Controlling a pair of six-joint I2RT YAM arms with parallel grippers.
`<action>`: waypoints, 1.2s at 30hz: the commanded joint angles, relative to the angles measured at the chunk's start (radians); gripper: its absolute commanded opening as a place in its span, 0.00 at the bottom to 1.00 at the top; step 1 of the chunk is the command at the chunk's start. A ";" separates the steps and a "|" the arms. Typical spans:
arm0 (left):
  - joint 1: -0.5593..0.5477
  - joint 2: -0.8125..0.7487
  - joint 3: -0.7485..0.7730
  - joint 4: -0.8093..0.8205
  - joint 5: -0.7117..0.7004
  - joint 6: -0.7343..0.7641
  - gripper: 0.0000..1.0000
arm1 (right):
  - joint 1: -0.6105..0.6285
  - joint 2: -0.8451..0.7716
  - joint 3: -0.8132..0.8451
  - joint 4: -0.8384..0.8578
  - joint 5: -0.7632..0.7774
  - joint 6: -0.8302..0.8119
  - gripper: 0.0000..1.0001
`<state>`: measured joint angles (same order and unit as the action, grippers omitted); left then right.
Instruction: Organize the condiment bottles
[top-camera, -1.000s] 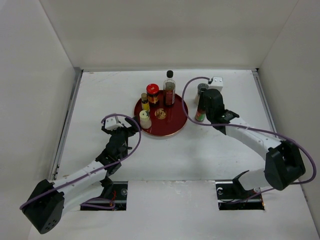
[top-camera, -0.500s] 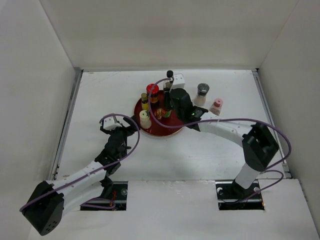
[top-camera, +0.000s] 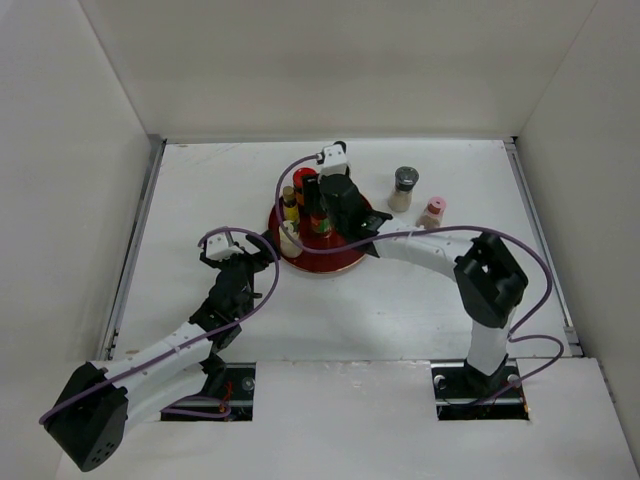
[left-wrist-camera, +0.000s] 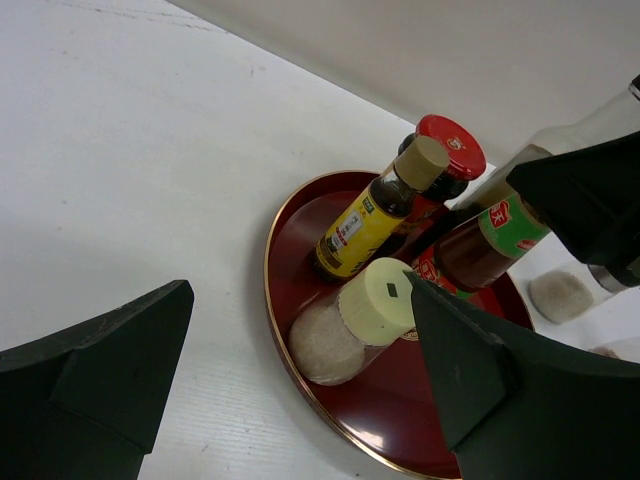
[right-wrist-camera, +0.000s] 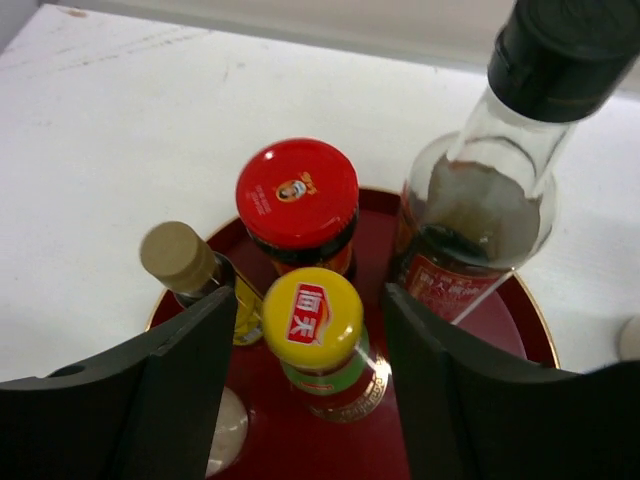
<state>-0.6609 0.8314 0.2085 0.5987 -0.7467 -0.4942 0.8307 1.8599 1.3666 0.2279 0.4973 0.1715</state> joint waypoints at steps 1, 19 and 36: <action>0.010 0.000 -0.012 0.043 0.017 -0.014 0.92 | 0.021 -0.056 0.002 0.114 0.012 -0.009 0.70; 0.005 0.001 -0.012 0.047 0.020 -0.018 0.92 | -0.303 -0.446 -0.373 0.065 -0.048 0.111 0.44; -0.003 0.011 -0.008 0.047 0.026 -0.018 0.92 | -0.482 -0.071 -0.074 -0.088 -0.174 0.043 0.94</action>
<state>-0.6571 0.8379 0.2081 0.5991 -0.7292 -0.5030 0.3588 1.7554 1.2182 0.1390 0.3584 0.2279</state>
